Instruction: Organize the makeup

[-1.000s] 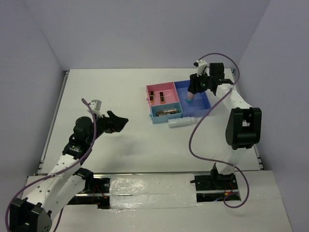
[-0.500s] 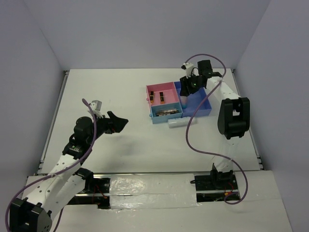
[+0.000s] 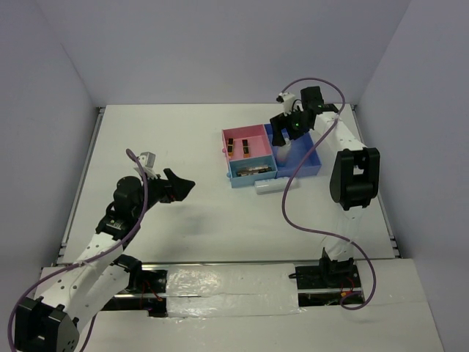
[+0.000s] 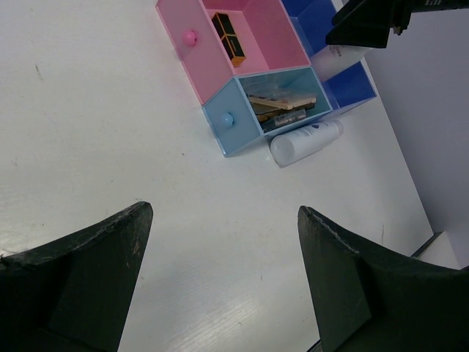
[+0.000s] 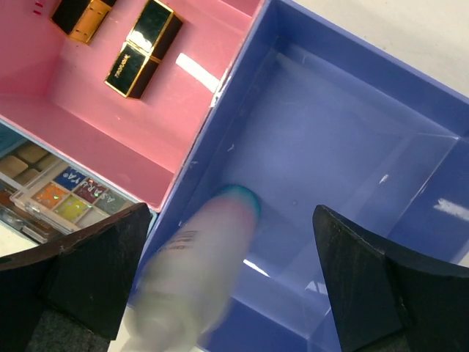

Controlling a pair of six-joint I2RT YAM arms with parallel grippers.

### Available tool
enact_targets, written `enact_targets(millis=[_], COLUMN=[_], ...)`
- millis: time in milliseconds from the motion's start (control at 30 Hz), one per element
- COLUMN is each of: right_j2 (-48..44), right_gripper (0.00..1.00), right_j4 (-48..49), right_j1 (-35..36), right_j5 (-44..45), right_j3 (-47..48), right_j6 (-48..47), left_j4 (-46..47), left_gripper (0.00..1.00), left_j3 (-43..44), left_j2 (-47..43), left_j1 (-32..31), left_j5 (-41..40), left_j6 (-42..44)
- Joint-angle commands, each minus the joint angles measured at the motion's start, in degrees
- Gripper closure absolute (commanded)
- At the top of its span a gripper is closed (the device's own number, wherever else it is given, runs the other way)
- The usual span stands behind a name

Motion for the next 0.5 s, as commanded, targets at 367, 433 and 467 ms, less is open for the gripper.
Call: enact_targets(millis=[367,433,467], right_j2=[-17.52,-20.18,-22.54], right_gripper=[0.0,0.02,0.04], right_j4=[10.29,7.67,6.26], right_j1=[-3.25,-3.69,-3.87], right_j5=[-14.8,-21.07,-26.67], right_j3=[-2.64,-4.58,-6.59], right_j6=[-10.57,-17.34,-20.23], left_j4=[2.4,2.58,2.58], left_gripper=[0.07,0.07,0.07], left_j3=[2.47,2.38,2.21], left_j2=[-0.16,-0.16,-0.07], left_j1=[0.38,0.38,0.38], left_j5=[0.19,0.19,0.1], left_j6=[0.32,0.32,0.23])
